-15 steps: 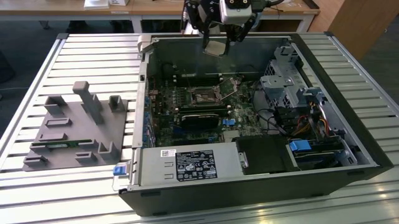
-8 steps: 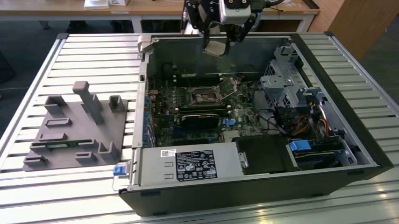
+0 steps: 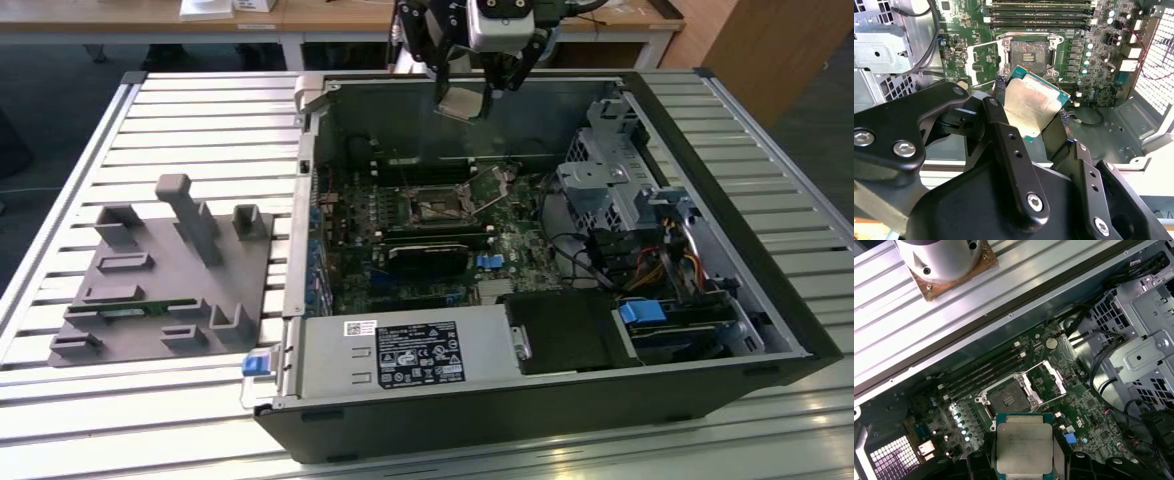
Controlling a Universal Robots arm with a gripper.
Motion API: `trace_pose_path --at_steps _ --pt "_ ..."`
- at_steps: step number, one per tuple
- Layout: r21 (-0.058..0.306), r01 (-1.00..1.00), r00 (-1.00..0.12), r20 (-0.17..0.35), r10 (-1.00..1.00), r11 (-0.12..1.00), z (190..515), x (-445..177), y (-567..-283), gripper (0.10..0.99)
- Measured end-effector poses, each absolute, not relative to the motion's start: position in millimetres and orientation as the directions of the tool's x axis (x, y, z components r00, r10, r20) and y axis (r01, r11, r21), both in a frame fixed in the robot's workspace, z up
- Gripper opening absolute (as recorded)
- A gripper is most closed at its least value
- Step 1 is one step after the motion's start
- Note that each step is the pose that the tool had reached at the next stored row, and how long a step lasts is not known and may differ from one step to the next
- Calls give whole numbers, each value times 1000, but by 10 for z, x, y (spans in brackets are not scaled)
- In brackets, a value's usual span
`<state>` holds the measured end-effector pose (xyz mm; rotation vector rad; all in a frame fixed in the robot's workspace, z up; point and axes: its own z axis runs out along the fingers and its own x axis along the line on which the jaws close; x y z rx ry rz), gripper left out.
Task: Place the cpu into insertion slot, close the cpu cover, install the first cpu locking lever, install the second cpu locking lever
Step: 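Place the cpu into insertion slot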
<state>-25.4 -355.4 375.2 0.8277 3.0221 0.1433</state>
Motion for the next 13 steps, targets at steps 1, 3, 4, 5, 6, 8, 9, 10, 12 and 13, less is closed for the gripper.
trace_pose_path --at_steps 1,3,4,5,6,8,9,10,12,13 --pt "89 511 -859 19 511 855 3752 -254 -3554 541" --pt "89 516 -856 19 516 852 3752 -254 -3554 541" --pt "89 518 -855 19 519 850 3752 -254 -3554 541" --pt "89 521 -853 19 522 849 3752 -254 -3554 541" --pt "89 525 -851 19 525 847 3752 -254 -3554 541" --pt "89 531 -847 19 532 843 3752 -254 -3554 541" --pt "89 534 -845 19 535 841 3751 -254 -3554 541" --pt "89 538 -843 19 538 838 3751 -254 -3554 541" --pt "89 549 -835 19 549 831 3751 -254 -3550 541" --pt "88 557 -830 19 558 826 3751 -254 -3550 541"
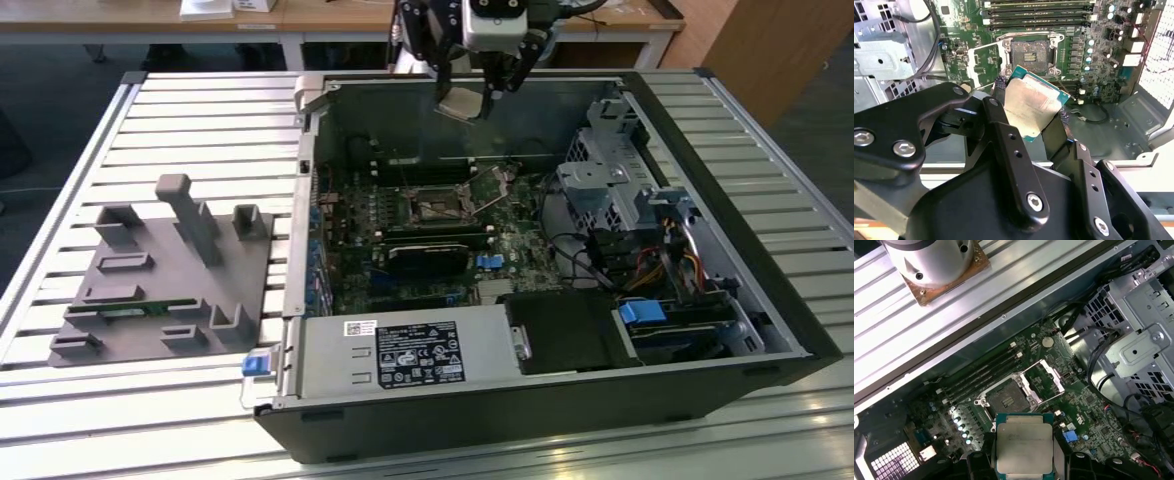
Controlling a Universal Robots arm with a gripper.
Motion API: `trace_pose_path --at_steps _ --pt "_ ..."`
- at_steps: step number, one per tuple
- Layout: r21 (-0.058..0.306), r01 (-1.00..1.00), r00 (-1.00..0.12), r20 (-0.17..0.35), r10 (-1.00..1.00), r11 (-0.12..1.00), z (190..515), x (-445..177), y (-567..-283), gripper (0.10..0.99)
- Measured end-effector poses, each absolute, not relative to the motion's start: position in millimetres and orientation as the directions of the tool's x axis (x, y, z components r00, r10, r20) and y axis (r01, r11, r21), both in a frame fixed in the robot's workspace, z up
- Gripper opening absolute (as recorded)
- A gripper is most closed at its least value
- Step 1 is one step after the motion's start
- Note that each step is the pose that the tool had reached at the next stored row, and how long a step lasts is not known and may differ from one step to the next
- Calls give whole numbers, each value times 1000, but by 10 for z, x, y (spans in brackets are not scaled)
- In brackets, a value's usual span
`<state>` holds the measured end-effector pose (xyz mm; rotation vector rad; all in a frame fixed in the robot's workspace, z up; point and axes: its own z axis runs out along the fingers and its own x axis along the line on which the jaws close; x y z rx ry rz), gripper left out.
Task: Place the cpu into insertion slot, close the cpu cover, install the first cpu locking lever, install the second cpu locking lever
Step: 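Place the cpu into insertion slot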
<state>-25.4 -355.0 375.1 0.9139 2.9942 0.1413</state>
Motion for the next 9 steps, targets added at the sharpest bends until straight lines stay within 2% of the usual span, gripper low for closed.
trace_pose_path --at_steps 9 --pt "89 672 -740 19 673 736 3742 -254 -3550 541"
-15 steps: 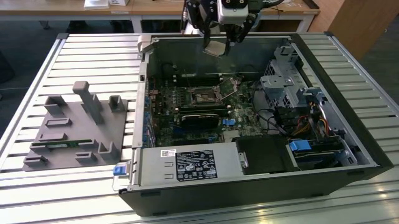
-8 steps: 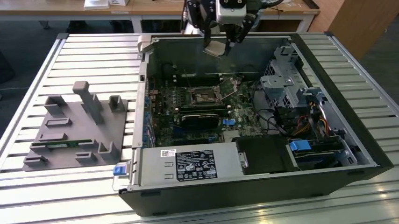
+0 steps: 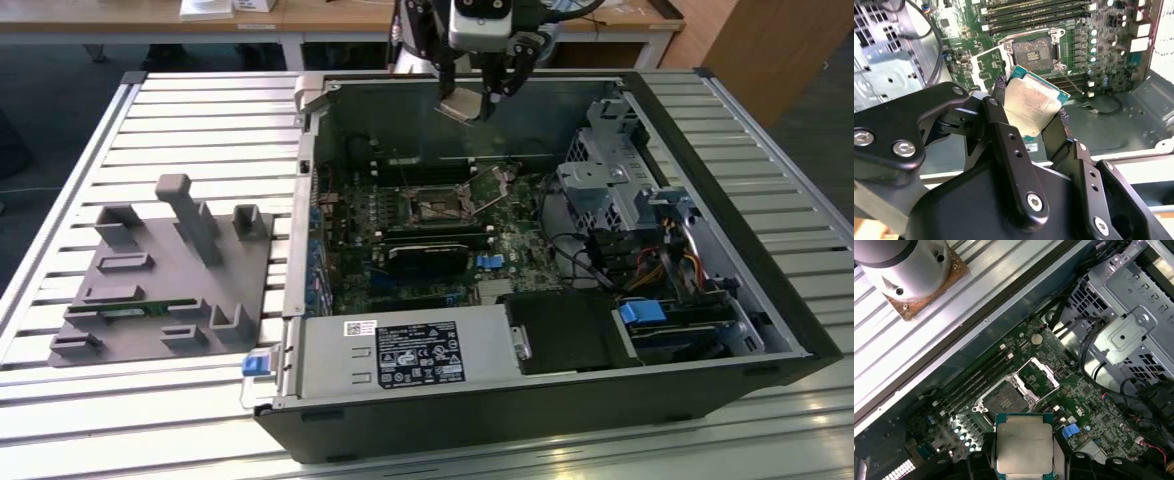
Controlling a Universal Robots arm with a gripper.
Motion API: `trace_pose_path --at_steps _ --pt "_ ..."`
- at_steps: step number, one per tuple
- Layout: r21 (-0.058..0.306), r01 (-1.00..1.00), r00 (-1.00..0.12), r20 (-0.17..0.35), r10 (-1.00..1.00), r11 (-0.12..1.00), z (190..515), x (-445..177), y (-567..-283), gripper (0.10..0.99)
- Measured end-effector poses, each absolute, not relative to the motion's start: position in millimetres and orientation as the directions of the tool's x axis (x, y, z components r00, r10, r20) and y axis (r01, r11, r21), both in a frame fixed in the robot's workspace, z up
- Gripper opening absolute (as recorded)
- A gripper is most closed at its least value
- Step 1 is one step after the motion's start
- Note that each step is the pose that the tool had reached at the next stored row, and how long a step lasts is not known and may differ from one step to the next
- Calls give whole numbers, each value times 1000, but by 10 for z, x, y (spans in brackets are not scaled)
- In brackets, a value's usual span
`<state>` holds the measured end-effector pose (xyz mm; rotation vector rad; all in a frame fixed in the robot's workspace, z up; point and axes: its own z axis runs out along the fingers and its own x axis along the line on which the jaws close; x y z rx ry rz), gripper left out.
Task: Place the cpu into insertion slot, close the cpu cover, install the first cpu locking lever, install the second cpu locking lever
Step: 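Place the cpu into insertion slot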
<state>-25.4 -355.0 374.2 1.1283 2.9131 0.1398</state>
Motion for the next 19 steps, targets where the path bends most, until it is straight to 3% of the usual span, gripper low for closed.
trace_pose_path --at_steps 19 --pt "88 856 -512 19 859 509 3709 -254 -3548 541"
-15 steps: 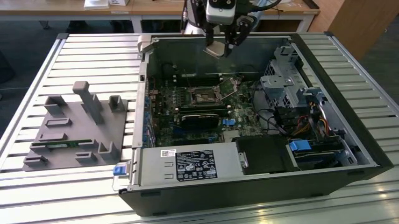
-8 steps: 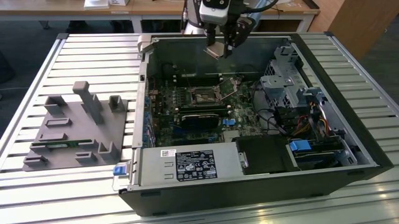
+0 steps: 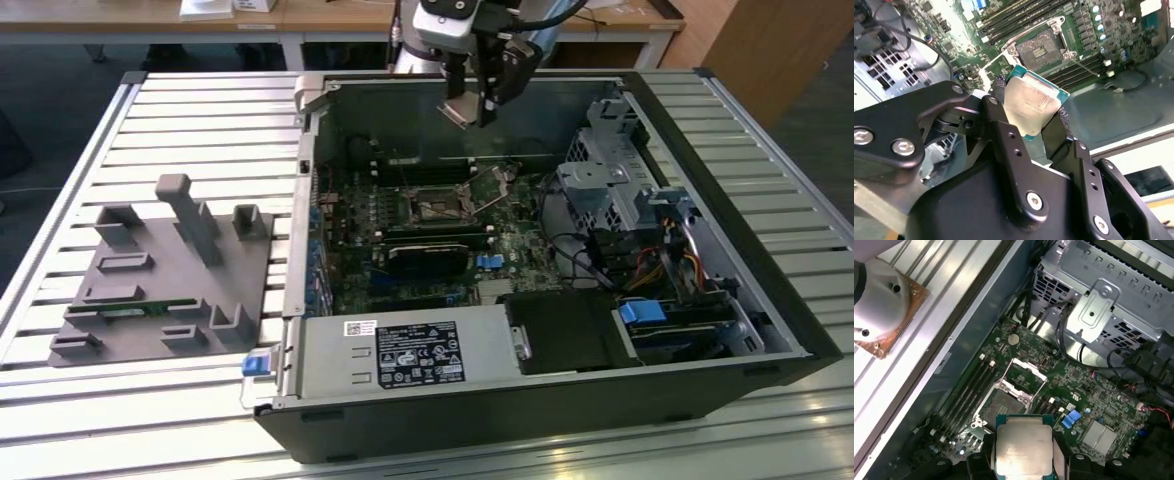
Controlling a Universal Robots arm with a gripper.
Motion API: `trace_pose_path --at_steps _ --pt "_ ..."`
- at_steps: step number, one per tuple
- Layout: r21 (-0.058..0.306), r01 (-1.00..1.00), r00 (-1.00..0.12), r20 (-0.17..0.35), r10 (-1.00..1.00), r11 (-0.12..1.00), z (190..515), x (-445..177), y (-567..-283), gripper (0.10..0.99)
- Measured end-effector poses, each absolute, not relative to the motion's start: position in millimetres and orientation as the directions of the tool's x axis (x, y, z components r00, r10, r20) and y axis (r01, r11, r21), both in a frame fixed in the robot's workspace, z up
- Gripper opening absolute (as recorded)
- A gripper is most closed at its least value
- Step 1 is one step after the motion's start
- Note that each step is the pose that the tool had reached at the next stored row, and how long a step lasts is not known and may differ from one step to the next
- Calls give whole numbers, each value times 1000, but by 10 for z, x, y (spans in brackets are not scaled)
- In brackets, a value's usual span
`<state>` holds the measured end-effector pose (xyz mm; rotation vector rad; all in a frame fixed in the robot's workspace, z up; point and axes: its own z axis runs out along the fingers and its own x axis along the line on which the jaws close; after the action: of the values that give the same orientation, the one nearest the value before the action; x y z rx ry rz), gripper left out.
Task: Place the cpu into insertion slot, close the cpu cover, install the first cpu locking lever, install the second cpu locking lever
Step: 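Place the cpu into insertion slot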
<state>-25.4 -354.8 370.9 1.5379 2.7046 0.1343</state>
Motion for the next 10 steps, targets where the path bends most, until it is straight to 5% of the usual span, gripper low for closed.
trace_pose_path --at_steps 10 --pt "88 927 -367 19 930 364 3685 -254 -3548 541"
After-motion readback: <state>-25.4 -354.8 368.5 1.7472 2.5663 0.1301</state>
